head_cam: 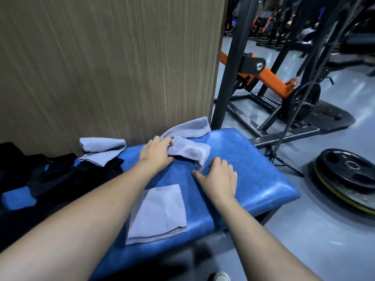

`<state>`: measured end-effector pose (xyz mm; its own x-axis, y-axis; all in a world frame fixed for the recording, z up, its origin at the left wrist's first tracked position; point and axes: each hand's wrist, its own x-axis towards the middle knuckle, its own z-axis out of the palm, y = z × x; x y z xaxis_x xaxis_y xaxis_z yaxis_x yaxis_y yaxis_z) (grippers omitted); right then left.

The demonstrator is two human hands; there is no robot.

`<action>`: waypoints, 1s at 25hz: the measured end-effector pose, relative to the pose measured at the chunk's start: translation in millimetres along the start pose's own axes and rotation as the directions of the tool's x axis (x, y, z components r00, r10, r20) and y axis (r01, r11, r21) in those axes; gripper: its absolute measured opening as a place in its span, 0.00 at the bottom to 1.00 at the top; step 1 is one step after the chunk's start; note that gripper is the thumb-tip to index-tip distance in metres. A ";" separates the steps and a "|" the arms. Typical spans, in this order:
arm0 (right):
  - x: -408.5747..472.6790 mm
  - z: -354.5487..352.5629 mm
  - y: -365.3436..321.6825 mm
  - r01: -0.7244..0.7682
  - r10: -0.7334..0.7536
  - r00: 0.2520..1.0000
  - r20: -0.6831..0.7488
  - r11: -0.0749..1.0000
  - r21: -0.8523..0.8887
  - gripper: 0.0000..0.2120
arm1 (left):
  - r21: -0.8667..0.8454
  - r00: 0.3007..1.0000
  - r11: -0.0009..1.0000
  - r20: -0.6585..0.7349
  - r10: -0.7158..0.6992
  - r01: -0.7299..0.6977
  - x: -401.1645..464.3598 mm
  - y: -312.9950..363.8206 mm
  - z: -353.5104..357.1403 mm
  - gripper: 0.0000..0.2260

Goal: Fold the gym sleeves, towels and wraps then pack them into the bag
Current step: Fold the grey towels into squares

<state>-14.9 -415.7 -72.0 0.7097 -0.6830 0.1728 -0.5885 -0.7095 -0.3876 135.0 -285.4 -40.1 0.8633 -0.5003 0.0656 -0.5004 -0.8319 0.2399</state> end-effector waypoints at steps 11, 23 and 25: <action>8.2 -32.3 11.0 -0.023 0.084 0.985 -0.149 0.929 0.369 0.06 | -0.053 0.898 0.980 -0.413 0.153 -0.192 3.2 0.5 -34.5 0.08; -0.8 -73.8 86.3 0.097 -0.068 0.995 -0.070 0.752 0.652 0.11 | -0.238 0.827 0.792 -0.144 0.543 -0.562 -76.5 3.1 -35.1 0.08; -2.5 -76.7 104.4 0.097 -0.087 0.995 -0.046 0.808 0.581 0.13 | -0.195 0.820 0.801 -0.039 0.571 -0.566 -79.8 15.6 -25.8 0.09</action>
<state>-107.8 -501.4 -43.4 0.7393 -0.6263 0.2474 -0.1815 -0.5392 -0.8224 60.0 -252.2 -16.6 0.4251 -0.8759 0.2282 -0.8769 -0.3359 0.3439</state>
